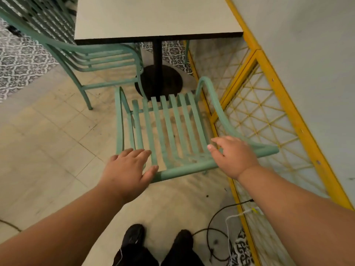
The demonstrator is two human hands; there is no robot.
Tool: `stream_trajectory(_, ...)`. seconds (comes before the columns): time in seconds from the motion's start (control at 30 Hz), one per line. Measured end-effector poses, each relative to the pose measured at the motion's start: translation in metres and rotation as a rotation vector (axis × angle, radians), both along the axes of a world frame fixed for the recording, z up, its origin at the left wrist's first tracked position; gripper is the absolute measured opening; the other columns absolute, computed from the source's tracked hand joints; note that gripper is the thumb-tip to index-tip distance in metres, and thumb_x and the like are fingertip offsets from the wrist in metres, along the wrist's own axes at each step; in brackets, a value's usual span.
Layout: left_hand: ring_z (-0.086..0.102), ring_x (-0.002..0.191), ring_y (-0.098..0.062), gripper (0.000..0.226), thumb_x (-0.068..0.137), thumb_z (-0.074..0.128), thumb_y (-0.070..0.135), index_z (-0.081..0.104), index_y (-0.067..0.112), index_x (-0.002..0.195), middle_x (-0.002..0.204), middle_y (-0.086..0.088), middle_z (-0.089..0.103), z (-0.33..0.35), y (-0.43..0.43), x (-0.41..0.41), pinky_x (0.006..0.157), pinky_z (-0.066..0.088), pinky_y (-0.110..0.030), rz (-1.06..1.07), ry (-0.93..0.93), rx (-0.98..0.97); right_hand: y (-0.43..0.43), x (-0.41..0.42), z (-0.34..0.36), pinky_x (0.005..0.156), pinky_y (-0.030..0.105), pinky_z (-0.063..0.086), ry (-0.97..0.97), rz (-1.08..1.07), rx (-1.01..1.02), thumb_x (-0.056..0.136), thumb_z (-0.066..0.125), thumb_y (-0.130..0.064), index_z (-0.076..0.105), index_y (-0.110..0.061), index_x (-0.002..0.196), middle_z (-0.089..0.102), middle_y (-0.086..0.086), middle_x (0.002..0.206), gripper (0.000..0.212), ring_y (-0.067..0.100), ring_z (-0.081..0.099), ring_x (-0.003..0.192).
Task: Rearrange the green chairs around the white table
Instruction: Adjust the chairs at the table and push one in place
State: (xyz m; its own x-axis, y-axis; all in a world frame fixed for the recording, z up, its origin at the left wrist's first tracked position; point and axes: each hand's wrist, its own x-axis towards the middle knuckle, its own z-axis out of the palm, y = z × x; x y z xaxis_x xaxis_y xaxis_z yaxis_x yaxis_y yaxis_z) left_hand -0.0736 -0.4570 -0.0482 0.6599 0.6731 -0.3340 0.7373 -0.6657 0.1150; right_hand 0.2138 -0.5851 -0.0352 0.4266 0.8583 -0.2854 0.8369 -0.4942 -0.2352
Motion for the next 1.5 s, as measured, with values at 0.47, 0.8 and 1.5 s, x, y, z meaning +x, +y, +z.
stream_trajectory(0.47,0.048,0.046,-0.007,0.088,0.084,-0.005,0.087,0.056,0.028,0.062,0.049,0.005,0.052,-0.020,0.031,0.029,0.071,0.044,-0.035,-0.099,-0.014,0.084,0.036,0.021,-0.026,0.047,0.025,0.025,-0.231,0.036,-0.002,0.079,0.019,-0.077,0.054,-0.022,0.052,0.050,-0.003,0.047,0.070,0.014,0.048,0.046)
stream_trajectory(0.8,0.051,0.049,-0.007,0.092,0.077,-0.011,0.089,0.056,0.027,0.063,0.055,0.007,0.054,-0.019,0.057,0.044,0.045,0.037,-0.025,-0.147,-0.092,0.074,0.059,0.039,-0.036,0.043,0.024,0.028,-0.294,0.064,0.034,0.081,0.027,-0.067,0.053,-0.018,0.051,0.047,-0.002,0.042,0.063,0.015,0.047,0.041)
stream_trajectory(1.5,-0.008,0.155,-0.037,0.121,0.057,0.016,0.109,-0.004,0.047,0.158,0.170,-0.008,0.004,-0.025,0.049,0.052,0.115,-0.003,-0.075,0.156,-0.143,0.210,0.053,0.043,-0.022,0.118,0.056,0.023,-0.331,0.079,0.005,0.043,0.023,-0.113,0.047,-0.033,0.147,0.047,0.002,0.153,0.133,0.035,0.029,0.148)
